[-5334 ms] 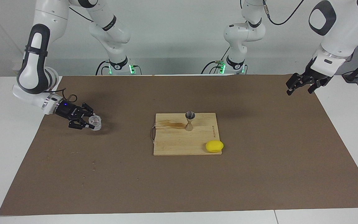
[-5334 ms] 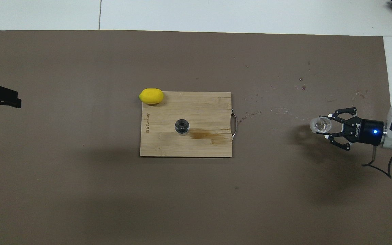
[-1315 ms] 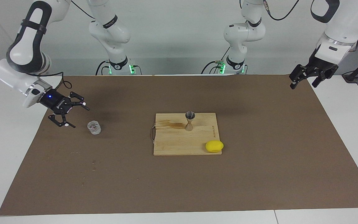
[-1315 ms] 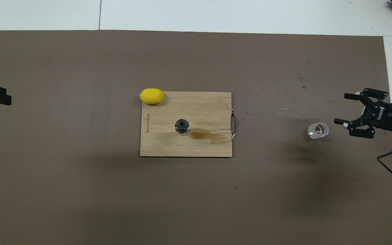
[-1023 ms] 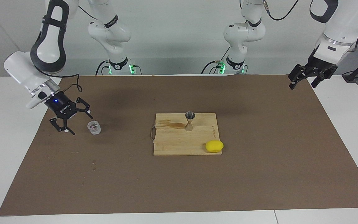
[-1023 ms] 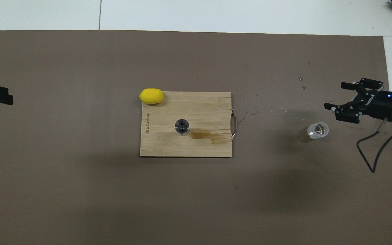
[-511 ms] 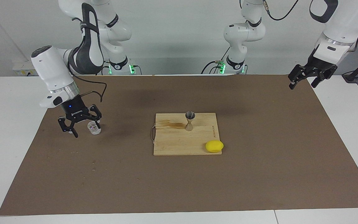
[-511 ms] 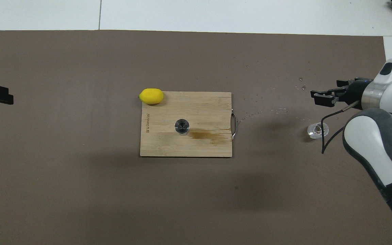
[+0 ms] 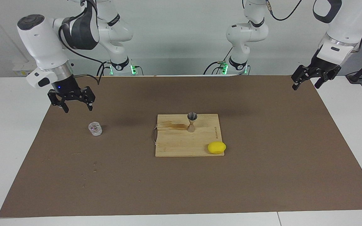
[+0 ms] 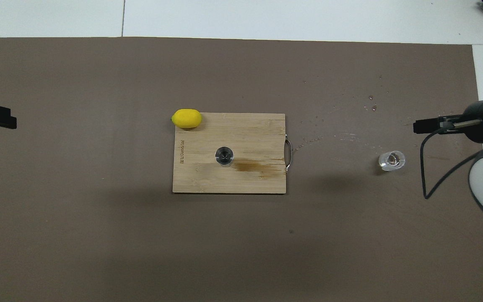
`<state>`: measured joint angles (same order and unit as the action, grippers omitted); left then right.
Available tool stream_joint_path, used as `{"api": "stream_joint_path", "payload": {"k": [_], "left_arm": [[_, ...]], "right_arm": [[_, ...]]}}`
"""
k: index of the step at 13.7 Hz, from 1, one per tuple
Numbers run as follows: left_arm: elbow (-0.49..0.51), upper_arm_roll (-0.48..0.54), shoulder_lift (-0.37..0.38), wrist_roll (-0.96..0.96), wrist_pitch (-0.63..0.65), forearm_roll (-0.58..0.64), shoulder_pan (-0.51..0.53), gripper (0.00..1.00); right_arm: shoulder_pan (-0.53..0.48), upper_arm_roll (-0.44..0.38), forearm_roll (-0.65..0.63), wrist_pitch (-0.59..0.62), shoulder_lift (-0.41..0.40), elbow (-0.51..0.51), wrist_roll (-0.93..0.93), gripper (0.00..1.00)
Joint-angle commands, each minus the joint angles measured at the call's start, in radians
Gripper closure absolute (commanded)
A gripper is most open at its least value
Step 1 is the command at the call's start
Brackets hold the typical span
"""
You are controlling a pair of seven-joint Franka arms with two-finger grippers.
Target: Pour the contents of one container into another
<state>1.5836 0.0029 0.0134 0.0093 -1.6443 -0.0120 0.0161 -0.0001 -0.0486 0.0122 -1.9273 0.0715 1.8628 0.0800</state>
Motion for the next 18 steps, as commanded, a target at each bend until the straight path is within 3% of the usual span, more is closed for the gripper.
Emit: {"api": "stream_joint_path", "payload": {"k": [1, 4, 6, 11, 18], "left_arm": [[-0.005, 0.006, 0.002, 0.000, -0.002, 0.017, -0.010, 0.00], [-0.005, 0.006, 0.003, -0.002, -0.002, 0.017, -0.010, 0.00], [-0.005, 0.006, 0.003, 0.000, -0.002, 0.017, -0.010, 0.00], [-0.005, 0.005, 0.003, -0.002, 0.000, 0.017, -0.010, 0.00], [-0.005, -0.004, 0.005, -0.009, -0.002, 0.017, -0.011, 0.00]], "right_arm": [[-0.014, 0.000, -0.049, 0.176, 0.034, -0.083, -0.064, 0.00], [-0.066, 0.010, -0.041, 0.380, 0.083, -0.154, -0.094, 0.00], [-0.057, 0.009, -0.078, 0.453, 0.102, -0.194, -0.105, 0.00], [-0.093, 0.015, -0.071, 0.426, 0.065, -0.220, -0.105, 0.00], [-0.063, 0.030, -0.080, 0.441, 0.076, -0.211, -0.095, 0.00]]}}
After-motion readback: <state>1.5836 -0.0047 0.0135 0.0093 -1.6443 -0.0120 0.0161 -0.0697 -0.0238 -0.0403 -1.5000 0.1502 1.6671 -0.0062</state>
